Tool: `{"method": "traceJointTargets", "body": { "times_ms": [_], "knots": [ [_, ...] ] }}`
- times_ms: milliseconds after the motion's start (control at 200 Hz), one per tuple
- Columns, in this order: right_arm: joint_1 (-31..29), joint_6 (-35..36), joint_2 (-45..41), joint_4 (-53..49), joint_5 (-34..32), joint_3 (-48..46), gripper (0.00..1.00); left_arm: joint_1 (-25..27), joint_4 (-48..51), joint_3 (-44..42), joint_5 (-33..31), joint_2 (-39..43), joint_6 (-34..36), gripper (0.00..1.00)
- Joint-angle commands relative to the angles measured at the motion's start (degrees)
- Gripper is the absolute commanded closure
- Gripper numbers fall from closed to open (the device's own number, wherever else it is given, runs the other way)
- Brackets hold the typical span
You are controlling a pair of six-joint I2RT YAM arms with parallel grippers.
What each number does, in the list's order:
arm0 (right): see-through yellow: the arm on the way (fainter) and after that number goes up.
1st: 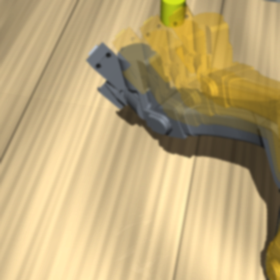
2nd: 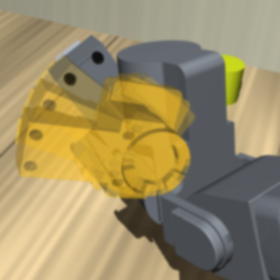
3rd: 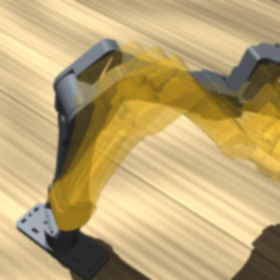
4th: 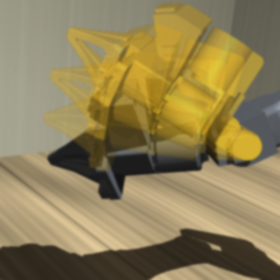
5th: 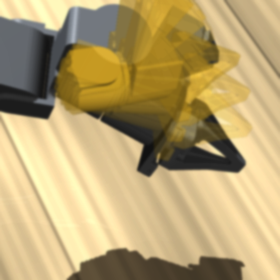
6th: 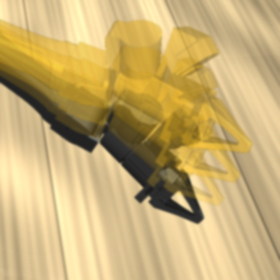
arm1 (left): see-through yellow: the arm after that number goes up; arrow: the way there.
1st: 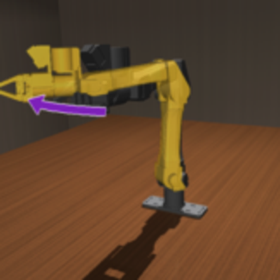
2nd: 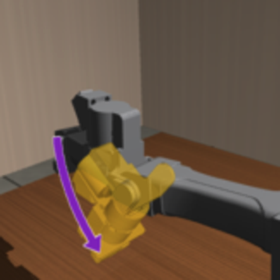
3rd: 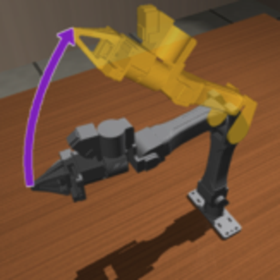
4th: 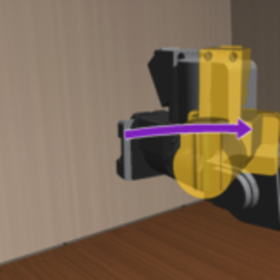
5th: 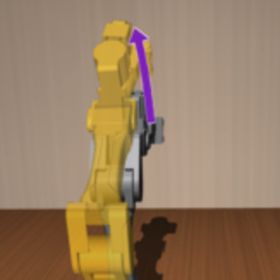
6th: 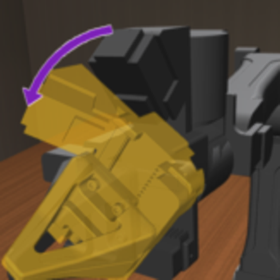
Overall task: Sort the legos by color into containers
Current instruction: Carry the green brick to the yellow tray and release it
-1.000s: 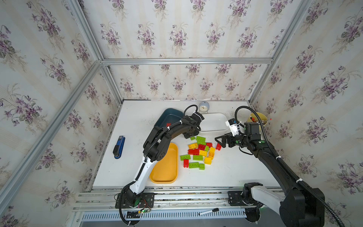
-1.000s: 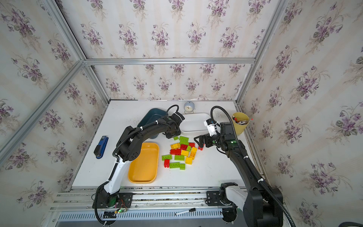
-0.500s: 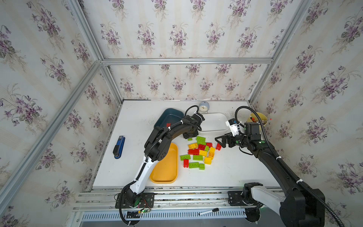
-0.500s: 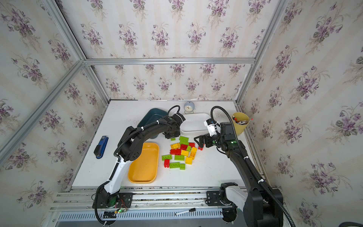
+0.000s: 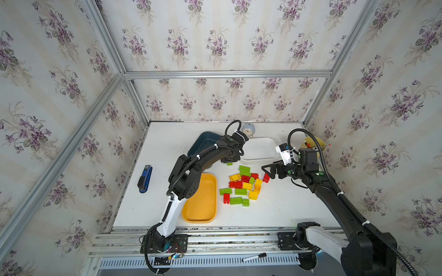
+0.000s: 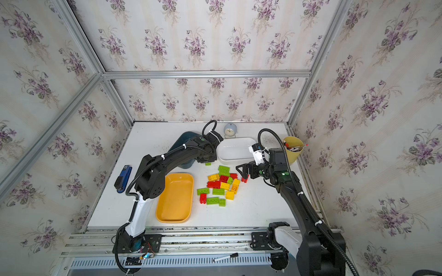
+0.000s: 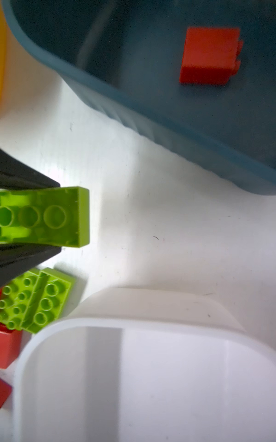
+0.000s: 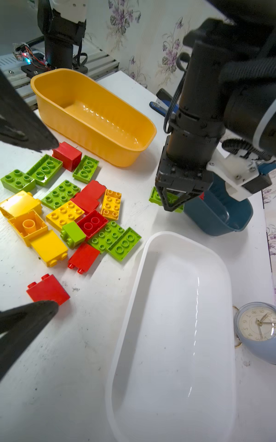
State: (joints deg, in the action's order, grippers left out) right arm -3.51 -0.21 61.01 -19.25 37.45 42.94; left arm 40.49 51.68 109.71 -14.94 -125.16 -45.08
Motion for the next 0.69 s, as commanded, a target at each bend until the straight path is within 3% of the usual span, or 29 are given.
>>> {"method": "traceJointTargets", "body": {
  "times_ms": [0, 440, 690],
  "knots": [
    [-0.1, -2.4, -0.4, 2.5, 2.8, 0.3, 0.0, 0.0, 1.2, -3.5, -2.9, 5.5, 3.3, 0.7],
    [-0.2, -3.6, -0.4, 3.9, 5.0, -0.8, 0.0, 0.2, 0.4, -35.8, -2.1, 35.2, 5.2, 0.69],
    [-0.2, -3.7, -0.2, 4.0, 4.8, -1.2, 0.0, -0.4, -3.9, -51.0, -0.3, 43.7, 3.9, 0.7]
  ]
}}
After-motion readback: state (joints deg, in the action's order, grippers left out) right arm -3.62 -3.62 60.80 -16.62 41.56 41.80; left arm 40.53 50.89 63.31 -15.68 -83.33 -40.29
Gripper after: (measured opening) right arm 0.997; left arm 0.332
